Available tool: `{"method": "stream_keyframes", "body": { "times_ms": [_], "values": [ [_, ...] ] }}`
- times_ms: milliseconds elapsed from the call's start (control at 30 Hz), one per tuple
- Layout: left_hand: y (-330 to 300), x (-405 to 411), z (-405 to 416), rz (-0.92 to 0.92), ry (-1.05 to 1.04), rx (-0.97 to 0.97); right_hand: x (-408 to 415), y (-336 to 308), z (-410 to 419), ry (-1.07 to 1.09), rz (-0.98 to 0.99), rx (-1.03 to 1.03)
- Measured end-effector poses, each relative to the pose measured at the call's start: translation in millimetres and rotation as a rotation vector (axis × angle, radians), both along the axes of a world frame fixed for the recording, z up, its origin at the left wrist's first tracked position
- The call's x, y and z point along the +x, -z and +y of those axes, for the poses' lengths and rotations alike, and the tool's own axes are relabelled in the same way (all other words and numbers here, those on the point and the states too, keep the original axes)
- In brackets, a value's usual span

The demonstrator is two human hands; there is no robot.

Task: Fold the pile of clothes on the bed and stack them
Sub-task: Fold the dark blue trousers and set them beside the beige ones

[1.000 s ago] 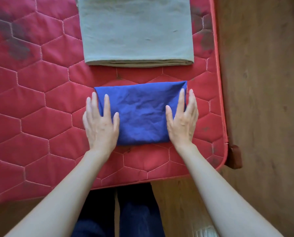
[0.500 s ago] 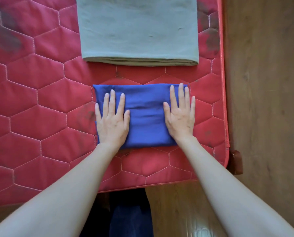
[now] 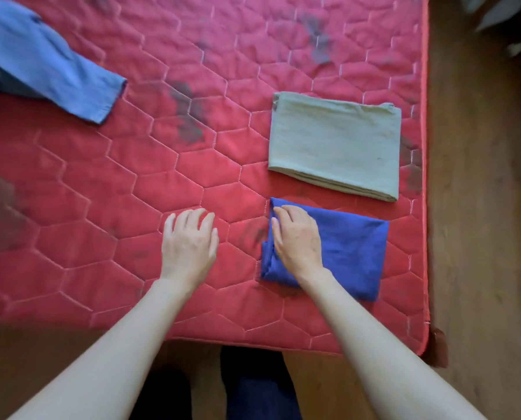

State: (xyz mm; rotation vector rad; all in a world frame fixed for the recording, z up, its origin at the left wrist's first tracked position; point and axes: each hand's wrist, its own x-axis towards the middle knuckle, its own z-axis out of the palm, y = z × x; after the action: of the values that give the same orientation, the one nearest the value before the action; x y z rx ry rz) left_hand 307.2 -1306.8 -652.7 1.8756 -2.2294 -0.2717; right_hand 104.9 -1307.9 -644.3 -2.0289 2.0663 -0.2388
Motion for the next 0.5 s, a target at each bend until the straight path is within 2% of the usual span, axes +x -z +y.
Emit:
{"method": "stream_keyframes", "body": {
  "times_ms": [233, 500],
  "values": [
    [-18, 179, 34, -0.034, -0.147, -0.046, 172, -22, 9, -0.181, 0.017, 0.011],
    [-60, 377, 46, -0.061, -0.309, -0.052, 359, -59, -3, -0.284, -0.006, -0.017]
  ]
}}
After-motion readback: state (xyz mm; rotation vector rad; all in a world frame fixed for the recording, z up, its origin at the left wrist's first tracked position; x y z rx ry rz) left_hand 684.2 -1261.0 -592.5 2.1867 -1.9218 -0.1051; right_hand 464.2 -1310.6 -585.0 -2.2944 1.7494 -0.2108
